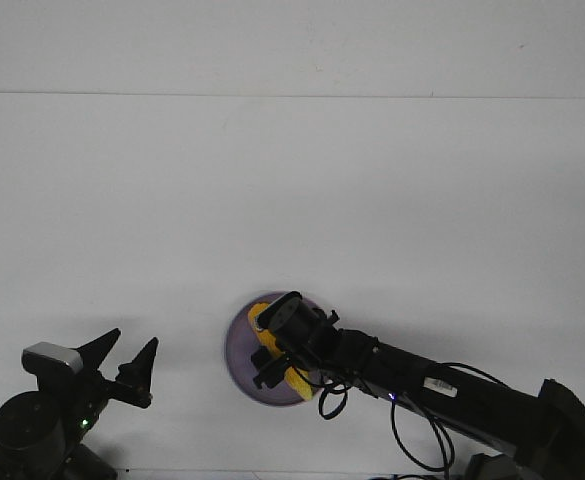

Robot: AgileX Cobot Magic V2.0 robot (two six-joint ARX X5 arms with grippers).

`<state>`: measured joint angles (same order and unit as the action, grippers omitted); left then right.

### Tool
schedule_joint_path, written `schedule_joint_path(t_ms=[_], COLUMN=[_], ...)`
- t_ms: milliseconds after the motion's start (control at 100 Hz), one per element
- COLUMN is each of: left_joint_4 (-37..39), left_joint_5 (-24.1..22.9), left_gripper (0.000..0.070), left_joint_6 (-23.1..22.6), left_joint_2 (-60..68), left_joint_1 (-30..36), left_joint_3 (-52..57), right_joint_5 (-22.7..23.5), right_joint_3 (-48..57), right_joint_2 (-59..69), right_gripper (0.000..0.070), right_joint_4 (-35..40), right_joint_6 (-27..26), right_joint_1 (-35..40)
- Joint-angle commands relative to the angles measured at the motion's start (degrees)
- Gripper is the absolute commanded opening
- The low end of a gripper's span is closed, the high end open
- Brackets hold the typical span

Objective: Place corn on plate with both arms
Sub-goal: 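Carry the corn with the right gripper and lower it onto the plate, then open the right gripper and withdraw it from the plate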

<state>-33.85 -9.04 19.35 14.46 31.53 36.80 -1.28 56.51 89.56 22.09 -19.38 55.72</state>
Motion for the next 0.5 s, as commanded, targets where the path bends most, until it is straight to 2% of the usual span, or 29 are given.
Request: schedule_joint_path(t_ms=[0, 90, 240, 390, 490], left_joint_4=[0.44, 0.46, 0.52, 0.57, 0.59], left_joint_5=[-0.17, -0.17, -0.17, -0.17, -0.17], left_gripper=[0.046, 0.0461, 0.0461, 0.0461, 0.0461], left_joint_6=[-0.7, -0.7, -0.7, -0.7, -0.7], left_joint_2=[0.2, 0.2, 0.13, 0.09, 0.09], left_joint_1=[0.33, 0.33, 0.31, 0.31, 0.31], left_joint_3=[0.2, 0.2, 0.2, 0.2, 0.2], right_joint_5=[-0.7, -1.09, -3.02, -11.23, -14.69], right_joint_3=[0.59, 0.59, 0.59, 0.39, -1.11], right_joint_2=[-2.8, -8.39, -21.44, -34.69, -42.25], right_gripper=[0.05, 0.05, 0.0499, 0.0498, 0.0497], right_joint_4=[-0.37, -0.35, 0.39, 4.92, 8.61], right_joint_6=[0.0, 2.08, 9.35, 14.12, 15.39], right_joint_1=[0.17, -0.85, -3.02, -5.46, -6.84])
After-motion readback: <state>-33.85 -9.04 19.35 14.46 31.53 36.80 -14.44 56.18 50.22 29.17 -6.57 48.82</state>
